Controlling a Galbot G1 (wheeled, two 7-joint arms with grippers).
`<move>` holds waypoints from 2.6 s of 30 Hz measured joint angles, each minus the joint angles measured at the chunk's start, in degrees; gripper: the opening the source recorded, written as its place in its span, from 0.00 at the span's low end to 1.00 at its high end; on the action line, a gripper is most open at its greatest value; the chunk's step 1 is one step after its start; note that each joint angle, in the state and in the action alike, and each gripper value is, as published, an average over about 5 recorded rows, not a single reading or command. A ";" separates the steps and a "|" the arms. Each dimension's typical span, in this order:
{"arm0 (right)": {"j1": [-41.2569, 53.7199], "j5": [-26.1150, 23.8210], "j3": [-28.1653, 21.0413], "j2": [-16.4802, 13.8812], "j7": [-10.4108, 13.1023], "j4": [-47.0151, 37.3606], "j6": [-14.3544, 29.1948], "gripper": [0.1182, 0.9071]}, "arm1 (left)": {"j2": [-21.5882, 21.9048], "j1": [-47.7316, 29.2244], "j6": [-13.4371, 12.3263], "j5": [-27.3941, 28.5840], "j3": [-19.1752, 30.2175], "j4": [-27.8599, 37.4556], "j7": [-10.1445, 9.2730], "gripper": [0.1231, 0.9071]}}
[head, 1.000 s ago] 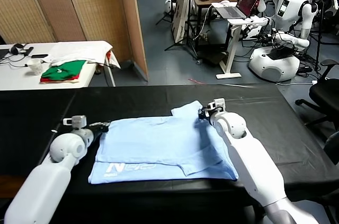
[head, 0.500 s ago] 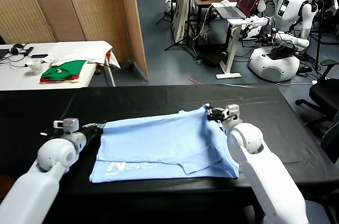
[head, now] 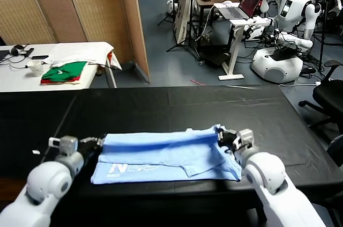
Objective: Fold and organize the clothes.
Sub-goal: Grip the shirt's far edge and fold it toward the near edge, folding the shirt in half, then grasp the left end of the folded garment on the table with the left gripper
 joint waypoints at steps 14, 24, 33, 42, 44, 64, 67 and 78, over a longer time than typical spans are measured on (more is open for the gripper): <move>-4.45 -3.11 1.36 -0.22 0.41 1.95 0.00 0.03 | -3.16 5.47 -0.67 6.98 -0.11 -0.09 -0.28 0.03; -7.81 -1.76 2.57 0.46 -0.66 3.96 -0.01 0.03 | -3.78 5.57 -0.73 7.38 -0.74 -0.66 -2.17 0.03; -11.55 0.84 5.35 1.24 -1.26 9.03 -0.01 0.55 | -4.67 7.88 1.07 6.91 -1.85 -4.12 -2.13 0.10; -7.87 3.77 7.78 4.44 2.22 5.21 3.17 0.99 | -6.09 7.47 -0.55 7.33 -4.48 -7.35 -3.02 0.85; -6.38 3.84 7.46 5.27 2.39 3.06 4.87 1.00 | -6.45 6.03 -1.28 5.17 -4.56 -6.66 -3.68 0.95; -0.77 5.19 6.45 9.27 5.82 -7.49 8.60 1.00 | -10.07 -1.66 -1.83 -3.14 -2.46 3.69 -1.43 1.00; -0.41 5.16 6.43 9.83 5.88 -8.23 8.64 0.97 | -10.37 -2.22 -2.15 -3.38 -2.49 5.09 -1.34 1.00; 0.34 4.88 6.28 11.37 6.04 -10.02 11.10 0.27 | -11.27 -3.17 -2.71 -3.82 -2.56 8.16 -1.31 0.57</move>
